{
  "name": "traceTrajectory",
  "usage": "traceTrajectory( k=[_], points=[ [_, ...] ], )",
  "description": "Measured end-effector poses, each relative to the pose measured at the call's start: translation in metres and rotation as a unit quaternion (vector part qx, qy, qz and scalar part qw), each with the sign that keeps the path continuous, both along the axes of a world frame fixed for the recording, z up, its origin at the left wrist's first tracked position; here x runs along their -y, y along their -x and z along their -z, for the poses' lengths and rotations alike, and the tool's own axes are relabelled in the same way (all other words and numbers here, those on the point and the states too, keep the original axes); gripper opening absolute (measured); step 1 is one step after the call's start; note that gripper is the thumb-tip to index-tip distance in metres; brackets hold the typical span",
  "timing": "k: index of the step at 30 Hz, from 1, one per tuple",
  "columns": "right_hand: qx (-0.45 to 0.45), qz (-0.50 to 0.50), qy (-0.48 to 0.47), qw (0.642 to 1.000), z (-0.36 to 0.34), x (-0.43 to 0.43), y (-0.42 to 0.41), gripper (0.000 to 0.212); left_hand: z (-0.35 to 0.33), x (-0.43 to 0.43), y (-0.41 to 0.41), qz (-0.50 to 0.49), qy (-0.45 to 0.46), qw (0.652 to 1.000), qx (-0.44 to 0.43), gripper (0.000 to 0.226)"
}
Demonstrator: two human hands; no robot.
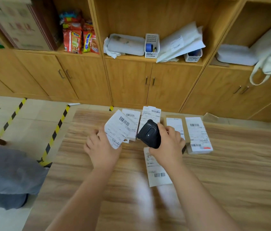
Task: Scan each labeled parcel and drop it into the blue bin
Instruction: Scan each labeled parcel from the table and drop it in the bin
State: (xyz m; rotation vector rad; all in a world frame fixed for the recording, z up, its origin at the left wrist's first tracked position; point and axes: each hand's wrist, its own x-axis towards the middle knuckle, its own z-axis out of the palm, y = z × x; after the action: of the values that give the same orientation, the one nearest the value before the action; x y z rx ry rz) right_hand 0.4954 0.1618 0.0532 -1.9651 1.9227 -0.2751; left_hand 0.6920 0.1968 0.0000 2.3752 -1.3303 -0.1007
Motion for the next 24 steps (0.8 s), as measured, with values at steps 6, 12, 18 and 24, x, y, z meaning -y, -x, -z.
traceTrajectory(
  k=[6, 12, 18, 24],
  points=[
    [-0.040, -0.005, 0.034, 0.999, -0.020, -0.055, 0.058, 0.092, -0.020, -0.051, 0.065, 0.058, 0.053, 0.996, 0.043, 0.101],
    [-0.077, 0.000, 0.050, 0.996, -0.021, -0.131, 0.135, 0.089, -0.030, -0.123, 0.137, 0.069, 0.016, 0.997, 0.023, 0.107],
    [-0.076, 0.003, 0.040, 0.996, -0.018, -0.208, 0.203, 0.088, -0.029, -0.189, 0.202, 0.092, 0.013, 0.995, 0.042, 0.118],
    [-0.083, 0.028, 0.043, 0.995, -0.016, -0.254, 0.246, 0.086, -0.035, -0.215, 0.233, 0.110, 0.022, 0.991, 0.073, 0.117]
  ],
)
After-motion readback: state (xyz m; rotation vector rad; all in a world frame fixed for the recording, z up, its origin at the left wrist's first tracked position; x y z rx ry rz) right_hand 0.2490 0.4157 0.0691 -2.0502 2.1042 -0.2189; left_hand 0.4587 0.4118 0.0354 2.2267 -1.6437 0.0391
